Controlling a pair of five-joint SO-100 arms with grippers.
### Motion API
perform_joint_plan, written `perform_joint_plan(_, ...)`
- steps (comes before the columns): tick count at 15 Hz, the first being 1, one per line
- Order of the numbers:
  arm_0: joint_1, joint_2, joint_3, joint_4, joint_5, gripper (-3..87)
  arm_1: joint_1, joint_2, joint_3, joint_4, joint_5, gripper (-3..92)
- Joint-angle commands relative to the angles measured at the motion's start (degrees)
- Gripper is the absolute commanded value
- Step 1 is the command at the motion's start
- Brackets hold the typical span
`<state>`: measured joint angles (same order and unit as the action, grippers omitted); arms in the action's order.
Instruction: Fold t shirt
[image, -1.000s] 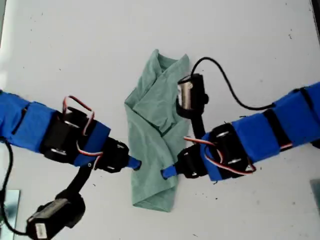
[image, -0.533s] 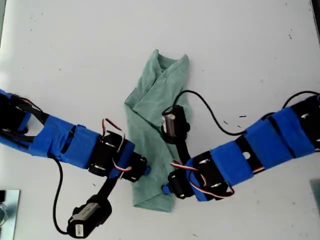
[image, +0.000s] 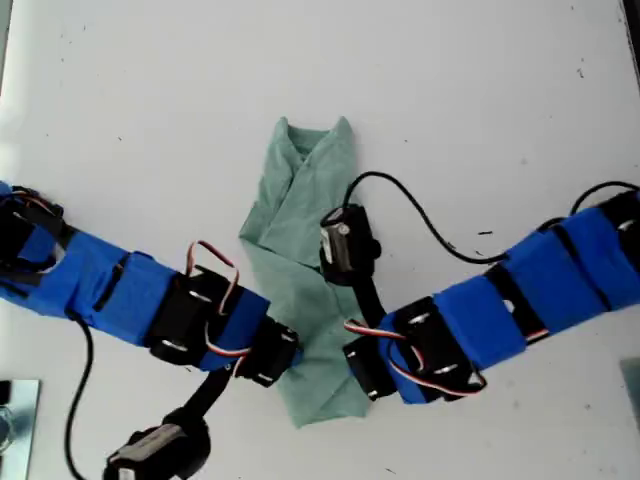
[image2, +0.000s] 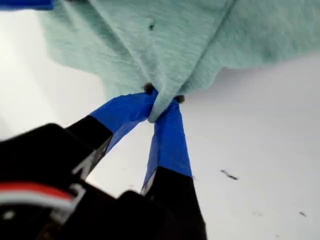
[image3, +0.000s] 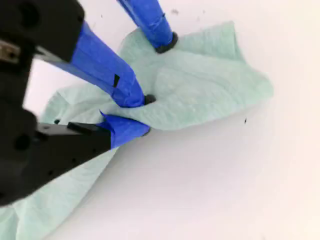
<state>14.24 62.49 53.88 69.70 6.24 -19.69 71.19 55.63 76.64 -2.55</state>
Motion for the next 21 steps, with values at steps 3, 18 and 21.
perform_joint_plan(3,1.2,10.2,-0.7,-3.5,2.5,-0.2,-1.0,15.5,0.2,1.8,-2.3,-0.6)
perform_joint_plan(18,-26.6,24.2,6.7,6.2,14.6,-0.3,35.3,17.2,1.9,-0.6,-33.3,-0.7)
perform_joint_plan(21,-30.6,28.7,6.8,8.7,18.0,19.5,38.1,20.7,1.6,0.8,-35.4,20.6)
